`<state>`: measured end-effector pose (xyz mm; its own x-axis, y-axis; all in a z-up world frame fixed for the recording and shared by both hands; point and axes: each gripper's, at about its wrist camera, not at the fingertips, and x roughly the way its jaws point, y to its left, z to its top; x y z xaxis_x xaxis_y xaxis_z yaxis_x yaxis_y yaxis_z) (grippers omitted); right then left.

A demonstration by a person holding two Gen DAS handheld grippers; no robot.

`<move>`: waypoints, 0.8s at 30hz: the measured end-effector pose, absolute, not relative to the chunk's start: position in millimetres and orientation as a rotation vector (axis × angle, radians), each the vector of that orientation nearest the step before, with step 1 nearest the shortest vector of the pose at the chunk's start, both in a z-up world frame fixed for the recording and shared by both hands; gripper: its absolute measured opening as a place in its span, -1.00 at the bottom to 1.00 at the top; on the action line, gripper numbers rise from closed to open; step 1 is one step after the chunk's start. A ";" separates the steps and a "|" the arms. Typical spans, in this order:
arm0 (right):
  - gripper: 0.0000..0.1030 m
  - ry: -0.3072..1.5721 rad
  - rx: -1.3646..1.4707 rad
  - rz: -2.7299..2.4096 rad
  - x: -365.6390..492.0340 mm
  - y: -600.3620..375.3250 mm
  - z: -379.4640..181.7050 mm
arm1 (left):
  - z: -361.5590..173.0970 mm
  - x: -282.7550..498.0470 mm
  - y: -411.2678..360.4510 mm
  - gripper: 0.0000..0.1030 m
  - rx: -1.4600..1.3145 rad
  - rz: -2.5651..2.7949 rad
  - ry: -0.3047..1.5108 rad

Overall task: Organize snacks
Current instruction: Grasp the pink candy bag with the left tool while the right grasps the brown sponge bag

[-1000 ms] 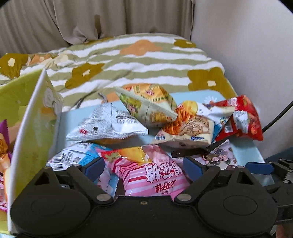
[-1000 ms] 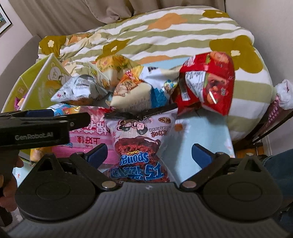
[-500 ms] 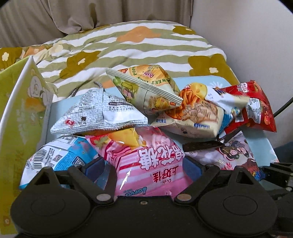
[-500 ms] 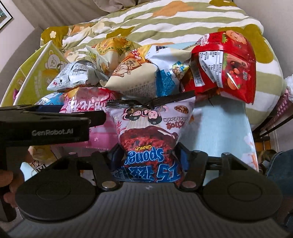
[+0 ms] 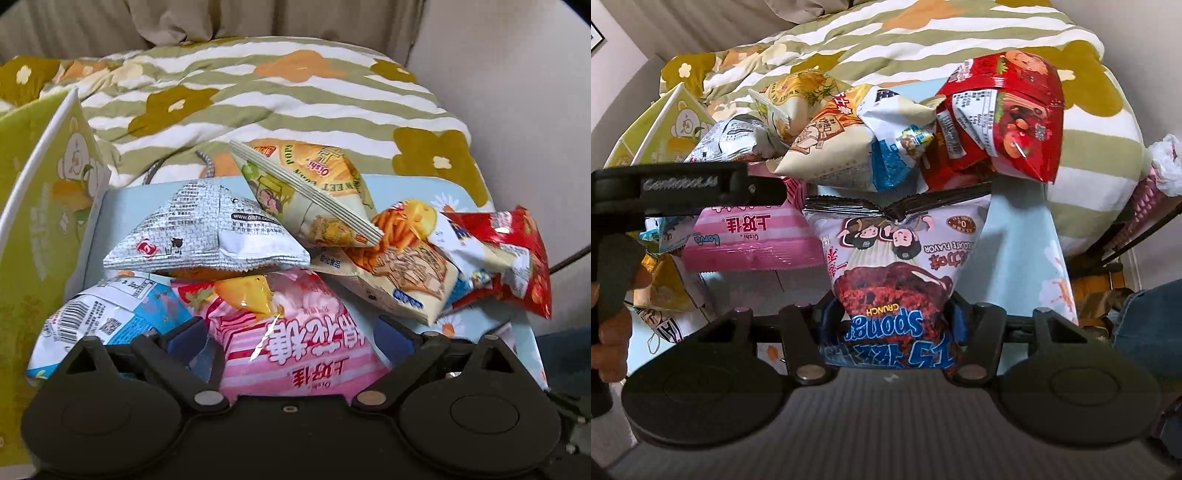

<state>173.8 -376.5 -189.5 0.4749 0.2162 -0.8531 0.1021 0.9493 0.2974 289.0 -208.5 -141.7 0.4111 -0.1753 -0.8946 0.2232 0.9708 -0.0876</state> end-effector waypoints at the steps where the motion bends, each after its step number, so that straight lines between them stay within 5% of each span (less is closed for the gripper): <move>1: 0.40 1.080 0.329 0.071 174.7 -376.3 -189.1 | -143.3 290.8 -209.0 0.91 0.044 -0.244 1.123; 7: 0.39 1.078 0.335 0.073 173.7 -375.3 -189.7 | -151.8 296.6 -213.5 0.83 0.058 -0.217 1.138; 11: 0.38 1.074 0.342 0.071 170.8 -376.0 -190.0 | -152.4 291.9 -215.8 0.57 0.101 -0.217 1.125; 24: 0.37 1.046 0.350 0.062 160.2 -375.8 -182.0 | -134.4 261.4 -210.1 0.45 0.105 -0.255 1.095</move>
<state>160.2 -375.8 -182.0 0.5048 0.2150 -0.8360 0.1150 0.9431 0.3120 261.4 -210.1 -134.4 0.4323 -0.1527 -0.8887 0.2560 0.9658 -0.0415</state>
